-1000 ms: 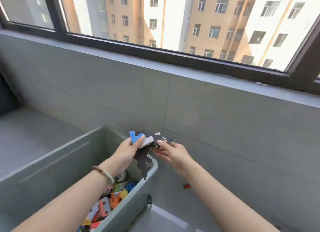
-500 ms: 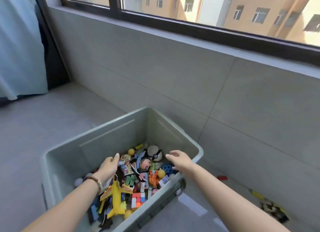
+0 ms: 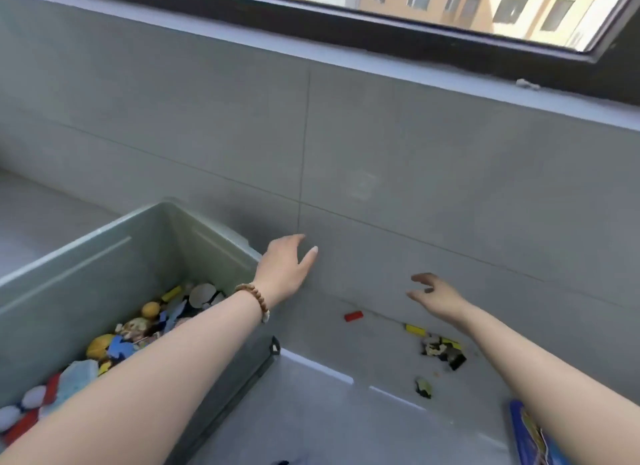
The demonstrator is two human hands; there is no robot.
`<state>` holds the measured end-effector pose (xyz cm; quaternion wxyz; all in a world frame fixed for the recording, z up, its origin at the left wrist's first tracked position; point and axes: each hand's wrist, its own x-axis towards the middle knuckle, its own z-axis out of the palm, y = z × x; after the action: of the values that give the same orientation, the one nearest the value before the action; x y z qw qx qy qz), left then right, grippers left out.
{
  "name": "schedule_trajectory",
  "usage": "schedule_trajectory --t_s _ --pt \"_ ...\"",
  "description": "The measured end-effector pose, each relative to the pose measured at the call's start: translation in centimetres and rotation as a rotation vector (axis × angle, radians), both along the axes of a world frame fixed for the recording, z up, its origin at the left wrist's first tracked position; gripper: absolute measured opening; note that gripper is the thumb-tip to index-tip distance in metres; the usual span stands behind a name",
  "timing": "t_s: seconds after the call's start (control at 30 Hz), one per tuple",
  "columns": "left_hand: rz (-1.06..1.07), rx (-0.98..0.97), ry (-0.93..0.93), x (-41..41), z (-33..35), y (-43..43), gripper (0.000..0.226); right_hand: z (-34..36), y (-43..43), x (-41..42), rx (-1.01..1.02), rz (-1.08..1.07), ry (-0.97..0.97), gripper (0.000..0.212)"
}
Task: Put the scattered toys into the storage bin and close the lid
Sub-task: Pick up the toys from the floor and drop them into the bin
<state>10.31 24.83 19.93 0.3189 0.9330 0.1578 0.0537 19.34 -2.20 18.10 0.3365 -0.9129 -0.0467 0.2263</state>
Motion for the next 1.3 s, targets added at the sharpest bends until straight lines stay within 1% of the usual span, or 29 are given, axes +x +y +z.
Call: schedule_trajectory --t_s 0.07,0.1,0.17,0.23,0.3,0.37,0.43,0.47,0.5,0.53,0.57,0.67,0.73,0.83,0.93,1.03,1.1,1.17,1.3 --pt "-0.076 0.089 0.019 1.9 -2.1 -2.9 0.051 -2.3 -3.2 0.7 0.004 -0.059 0.035 0.048" --pt "-0.105 0.115 0.06 2.7 -3.6 -4.2 0.051 -3.6 -4.5 0.9 0.013 -0.087 0.045 0.048" --pt "-0.132 0.122 0.198 4.1 -7.0 -6.4 0.054 -6.3 -6.9 1.0 0.012 -0.135 0.079 0.048" --pt "-0.146 0.082 0.335 5.1 -10.7 -7.9 0.057 -9.1 -8.8 1.0 0.003 -0.152 0.106 0.044" --pt "-0.163 0.065 0.398 6.1 -14.3 -9.0 0.057 -11.5 -10.4 1.2 0.023 -0.152 0.105 0.027" --pt "-0.152 0.077 0.448 7.1 -17.2 -9.8 0.058 -13.6 -11.7 1.5 0.053 -0.185 0.119 0.002" --pt "-0.141 0.076 0.493 8.3 -19.6 -10.4 0.06 -15.3 -12.6 2.0 0.107 -0.205 0.104 0.021" --pt "-0.148 0.07 0.511 8.9 -20.7 -10.7 0.061 -16.3 -13.0 2.3 0.135 -0.248 0.098 0.023" --pt "-0.156 0.062 0.523 9.5 -21.7 -11.0 0.062 -17.7 -13.6 2.6 0.134 -0.283 0.088 0.018" --pt "-0.163 0.056 0.525 10.0 -22.7 -11.3 0.062 -18.9 -13.9 2.7 0.139 -0.324 0.077 0.014" --pt "-0.168 0.047 0.522 10.5 -23.5 -11.6 0.062 -20.2 -14.2 2.9 0.136 -0.36 0.059 0.017" --pt "-0.179 0.029 0.491 11.8 -25.7 -12.4 0.061 -23.6 -15.1 3.2 0.145 -0.446 0.004 0.036" --pt "-0.179 0.052 0.483 12.4 -27.0 -12.8 0.059 -25.1 -15.6 3.4 0.111 -0.479 -0.033 0.047" --pt "-0.168 0.109 0.498 13.0 -28.7 -13.1 0.056 -27.0 -16.3 3.7 0.071 -0.513 -0.052 0.051" --pt "-0.138 0.149 0.46 13.1 -30.0 -13.7 0.045 -28.4 -16.6 4.2 0.085 -0.577 -0.04 0.055" --pt "-0.117 0.121 0.401 12.8 -30.7 -14.5 0.031 -29.6 -16.9 4.6 0.094 -0.598 -0.05 0.058" --pt "-0.127 0.071 0.391 12.7 -31.0 -15.3 0.029 -30.2 -17.3 5.0 0.085 -0.6 -0.03 0.06" --pt "-0.172 0.0 0.379 12.7 -31.3 -16.4 0.029 -31.1 -17.7 5.4 0.088 -0.607 -0.005 0.054" --pt "-0.257 -0.289 0.343 12.7 -30.8 -20.3 0.031 -32.9 -18.7 5.6 0.052 -0.594 -0.001 0.04"
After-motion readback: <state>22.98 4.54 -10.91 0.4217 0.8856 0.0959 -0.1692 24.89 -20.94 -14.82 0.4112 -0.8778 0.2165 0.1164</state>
